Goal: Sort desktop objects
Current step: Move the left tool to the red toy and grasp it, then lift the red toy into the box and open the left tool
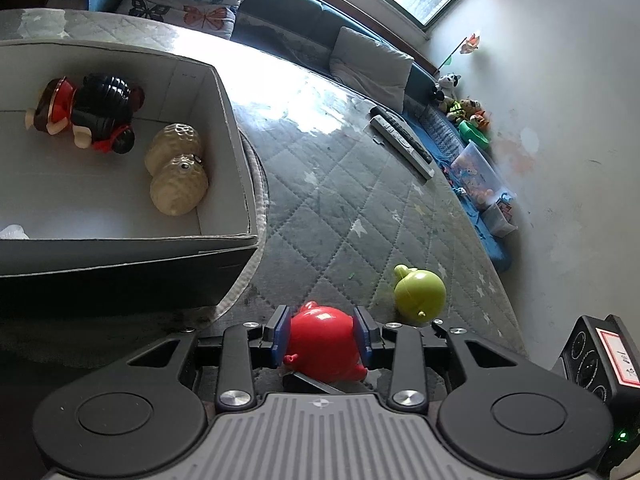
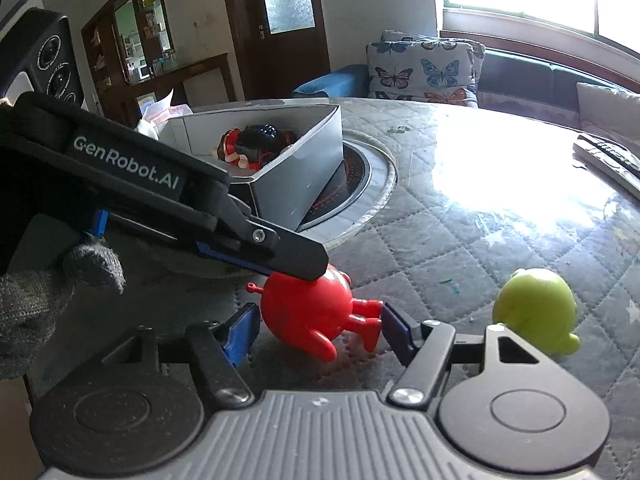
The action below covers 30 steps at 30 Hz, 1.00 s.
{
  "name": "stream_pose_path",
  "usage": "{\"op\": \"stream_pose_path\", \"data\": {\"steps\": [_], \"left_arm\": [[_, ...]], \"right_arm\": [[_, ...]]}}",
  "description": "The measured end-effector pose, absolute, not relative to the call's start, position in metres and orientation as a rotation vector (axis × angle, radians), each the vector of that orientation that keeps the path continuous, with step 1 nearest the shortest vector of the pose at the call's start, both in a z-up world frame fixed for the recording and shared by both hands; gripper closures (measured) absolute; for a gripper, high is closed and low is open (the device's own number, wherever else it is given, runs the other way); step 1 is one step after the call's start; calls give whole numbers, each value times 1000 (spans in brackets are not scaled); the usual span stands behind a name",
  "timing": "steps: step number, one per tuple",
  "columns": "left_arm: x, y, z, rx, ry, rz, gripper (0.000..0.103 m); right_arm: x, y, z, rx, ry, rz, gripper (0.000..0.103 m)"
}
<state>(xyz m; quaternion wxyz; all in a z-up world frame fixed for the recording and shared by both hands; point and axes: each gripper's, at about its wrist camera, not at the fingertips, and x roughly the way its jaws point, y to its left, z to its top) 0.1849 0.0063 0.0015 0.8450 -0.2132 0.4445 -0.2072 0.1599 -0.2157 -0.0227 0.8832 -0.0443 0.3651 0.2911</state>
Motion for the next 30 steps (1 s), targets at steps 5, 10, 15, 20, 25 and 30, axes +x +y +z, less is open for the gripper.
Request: {"op": "stream_pose_path", "data": {"steps": [5, 10, 15, 20, 25, 30], "left_arm": [[185, 9, 0, -463, 939, -436, 65], [182, 9, 1, -455, 935, -441, 66], [175, 12, 5, -465, 926, -449, 66], [162, 20, 24, -471, 870, -458, 66], [151, 42, 58, -467, 768, -434, 66], [154, 73, 85, -461, 686, -372, 65]], "right_arm": [[159, -214, -23, -101, 760, 600, 37], [155, -214, -22, -104, 759, 602, 37], [148, -212, -16, -121, 748, 608, 37], [139, -206, 1, -155, 698, 615, 37], [139, -186, 33, -190, 607, 651, 37], [157, -153, 58, -224, 547, 714, 37]]}}
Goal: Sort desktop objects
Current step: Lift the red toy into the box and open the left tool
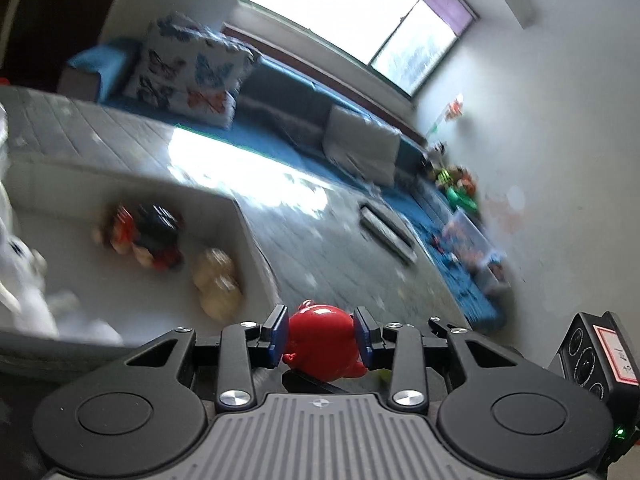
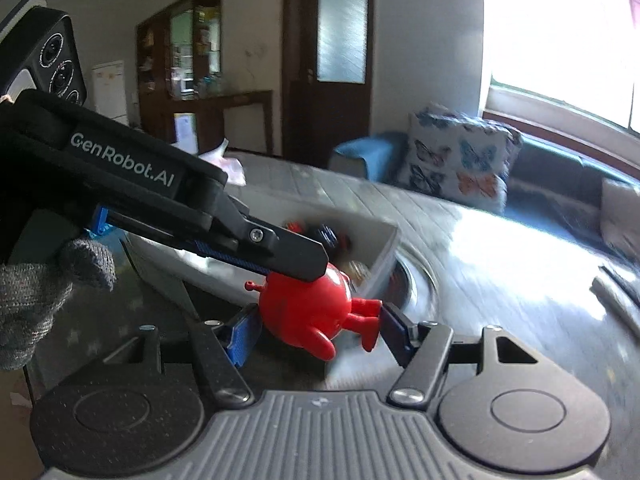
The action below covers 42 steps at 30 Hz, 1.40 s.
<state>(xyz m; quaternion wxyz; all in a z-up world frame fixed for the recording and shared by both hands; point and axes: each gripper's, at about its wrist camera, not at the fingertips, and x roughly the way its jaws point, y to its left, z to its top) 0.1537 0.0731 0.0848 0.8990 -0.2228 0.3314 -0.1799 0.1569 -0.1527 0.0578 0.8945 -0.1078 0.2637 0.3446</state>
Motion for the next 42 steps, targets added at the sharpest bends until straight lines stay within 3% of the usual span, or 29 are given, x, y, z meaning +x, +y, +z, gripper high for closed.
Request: {"op": "stream_pose_path", "data": {"steps": [8, 19, 42], "left_arm": [[189, 129, 79, -518, 699, -265, 65], [233, 166, 28, -577, 819, -212, 65], [241, 172, 11, -597, 879, -192, 64]], "right_arm": [[210, -87, 59, -258, 591, 815, 37], [272, -38, 12, -313, 786, 869, 37], [279, -30, -6, -333, 886, 876, 36]]}}
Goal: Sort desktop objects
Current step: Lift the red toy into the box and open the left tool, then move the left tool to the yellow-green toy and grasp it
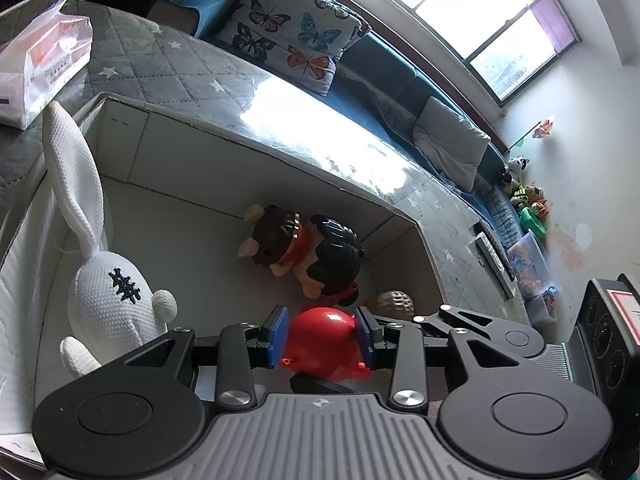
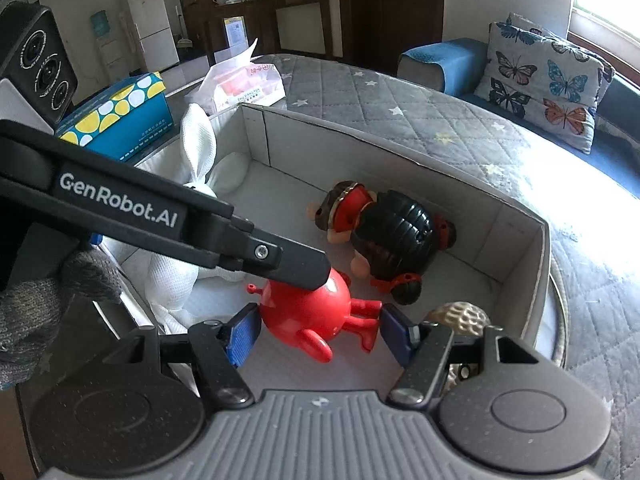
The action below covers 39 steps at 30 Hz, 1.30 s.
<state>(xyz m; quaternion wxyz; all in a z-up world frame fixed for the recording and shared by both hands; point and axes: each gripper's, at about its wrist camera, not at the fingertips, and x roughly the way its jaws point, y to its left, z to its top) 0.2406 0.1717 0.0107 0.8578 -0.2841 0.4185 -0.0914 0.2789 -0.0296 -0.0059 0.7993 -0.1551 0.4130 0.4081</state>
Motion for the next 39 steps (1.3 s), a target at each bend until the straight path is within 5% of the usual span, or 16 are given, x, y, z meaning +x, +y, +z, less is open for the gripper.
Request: {"op": "stream_pose_path", "data": {"steps": [19, 39], "left_arm": [[216, 154, 42, -530, 808, -204, 64], [161, 55, 58, -410, 784, -390, 65]], "right_arm": [[247, -62, 22, -263, 762, 852, 35], [166, -171, 39, -188, 632, 686, 19]]}}
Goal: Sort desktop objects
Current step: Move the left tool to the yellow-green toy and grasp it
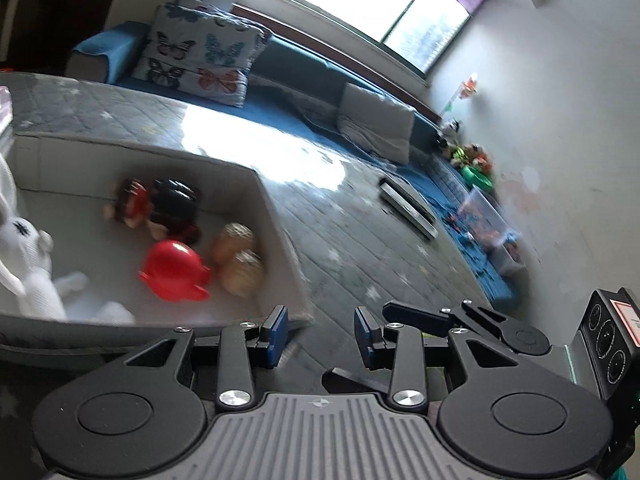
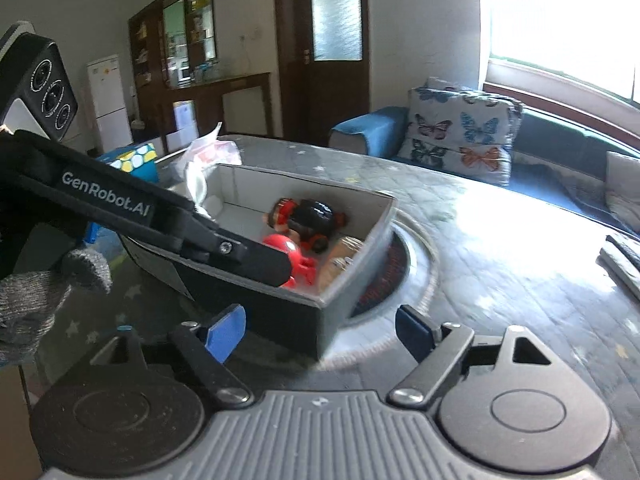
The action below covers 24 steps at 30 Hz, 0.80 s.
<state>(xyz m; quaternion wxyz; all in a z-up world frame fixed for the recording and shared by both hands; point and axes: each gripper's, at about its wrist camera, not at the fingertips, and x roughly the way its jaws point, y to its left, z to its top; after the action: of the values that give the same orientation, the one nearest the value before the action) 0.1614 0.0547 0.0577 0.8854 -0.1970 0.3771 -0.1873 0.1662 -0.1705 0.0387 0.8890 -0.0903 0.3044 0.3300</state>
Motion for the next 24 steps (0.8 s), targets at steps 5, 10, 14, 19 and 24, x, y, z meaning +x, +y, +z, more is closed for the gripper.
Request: {"op": "stream_pose_path", "data": {"steps": [5, 10, 14, 19, 24], "left_arm": [[157, 23, 50, -375, 810, -441, 65], [160, -5, 42, -354, 833, -489, 65], [168, -24, 38, -360, 848, -518, 65], [178, -45, 34, -351, 868, -541, 65], [191, -61, 31, -365, 886, -564, 65]], "right_arm": [[151, -204, 30, -144, 638, 616, 17], [144, -241, 19, -129, 645, 519, 17], [143, -264, 16, -115, 636, 455, 17], [154, -284, 7, -96, 646, 406, 17], [169, -294, -9, -74, 677, 400, 17]]}}
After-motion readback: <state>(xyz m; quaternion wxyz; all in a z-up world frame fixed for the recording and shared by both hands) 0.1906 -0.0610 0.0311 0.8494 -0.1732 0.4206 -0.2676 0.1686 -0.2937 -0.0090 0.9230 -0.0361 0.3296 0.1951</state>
